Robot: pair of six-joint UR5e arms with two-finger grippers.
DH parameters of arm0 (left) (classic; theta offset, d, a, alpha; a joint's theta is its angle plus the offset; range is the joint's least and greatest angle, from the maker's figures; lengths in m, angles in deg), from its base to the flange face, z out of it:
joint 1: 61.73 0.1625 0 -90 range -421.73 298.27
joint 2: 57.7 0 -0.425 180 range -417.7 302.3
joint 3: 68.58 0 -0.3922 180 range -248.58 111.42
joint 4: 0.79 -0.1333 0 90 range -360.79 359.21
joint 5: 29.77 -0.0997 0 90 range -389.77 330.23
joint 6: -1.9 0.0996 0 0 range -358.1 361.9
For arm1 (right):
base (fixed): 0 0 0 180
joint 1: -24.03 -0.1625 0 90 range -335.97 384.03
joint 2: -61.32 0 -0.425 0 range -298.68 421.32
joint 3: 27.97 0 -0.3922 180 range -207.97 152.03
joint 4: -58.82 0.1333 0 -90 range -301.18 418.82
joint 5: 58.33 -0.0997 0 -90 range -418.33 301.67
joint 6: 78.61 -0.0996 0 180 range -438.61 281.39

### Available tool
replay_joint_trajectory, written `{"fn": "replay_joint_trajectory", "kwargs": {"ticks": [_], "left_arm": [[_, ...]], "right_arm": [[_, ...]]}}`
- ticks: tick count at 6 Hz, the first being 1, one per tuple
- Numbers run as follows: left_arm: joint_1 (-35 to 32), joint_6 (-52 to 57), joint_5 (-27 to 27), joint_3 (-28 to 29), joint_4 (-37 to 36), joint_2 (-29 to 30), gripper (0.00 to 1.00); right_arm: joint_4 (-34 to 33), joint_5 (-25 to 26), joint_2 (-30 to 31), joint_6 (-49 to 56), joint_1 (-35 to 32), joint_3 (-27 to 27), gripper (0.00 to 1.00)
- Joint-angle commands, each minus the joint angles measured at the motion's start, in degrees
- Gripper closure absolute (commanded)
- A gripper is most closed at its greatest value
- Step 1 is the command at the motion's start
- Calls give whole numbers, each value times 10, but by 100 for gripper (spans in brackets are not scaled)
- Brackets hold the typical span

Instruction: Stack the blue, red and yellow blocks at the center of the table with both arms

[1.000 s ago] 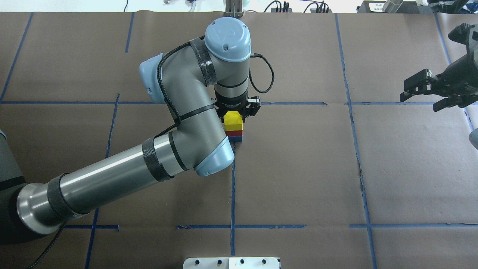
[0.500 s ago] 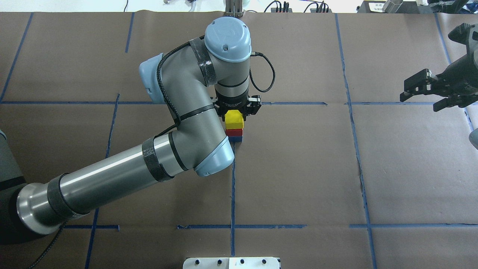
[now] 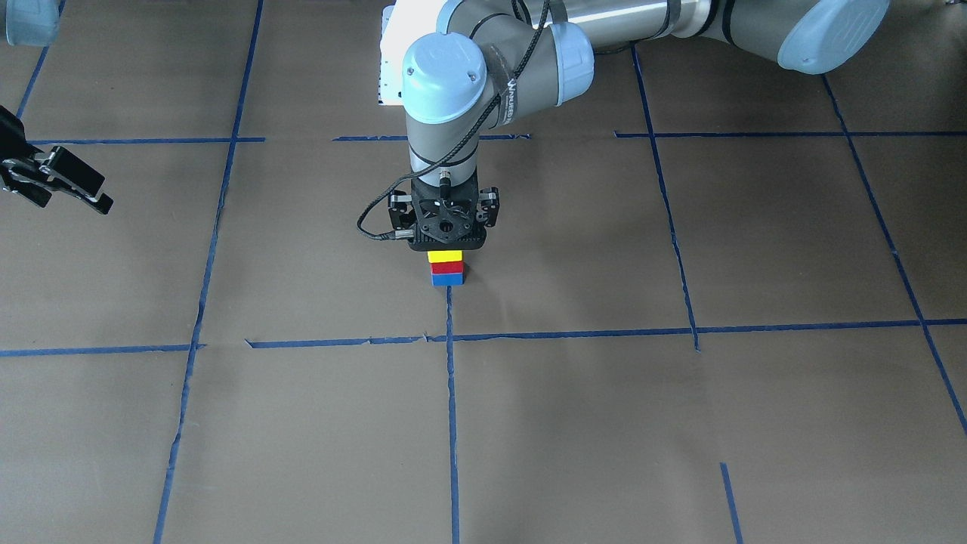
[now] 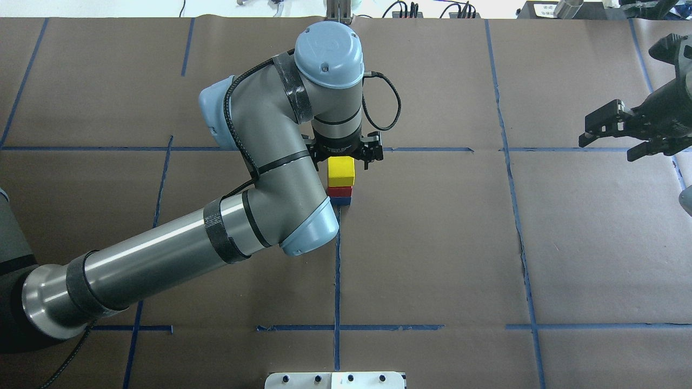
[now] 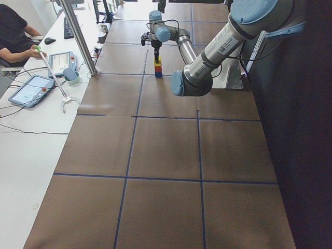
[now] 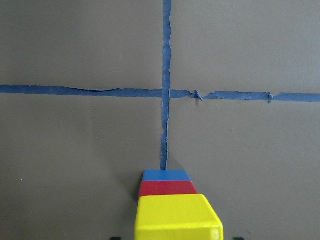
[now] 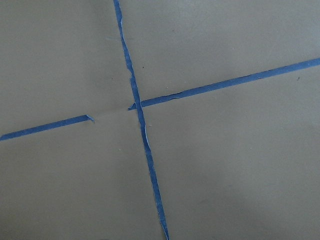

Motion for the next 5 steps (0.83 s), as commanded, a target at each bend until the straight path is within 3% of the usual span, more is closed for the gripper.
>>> {"fn": "replay_joint_trajectory", "kwargs": {"ticks": [1, 3, 5], "left_arm": [[-7, -2, 0, -77, -6, -23, 0], [-38, 7, 6, -231, -4, -156, 0], [-76, 150, 36, -342, 1, -299, 0]], "right_arm": [[0, 0, 0, 0, 0, 0, 0], [0, -1, 5, 6, -6, -2, 0], [-9, -9, 25, 70, -55, 5, 0]]}}
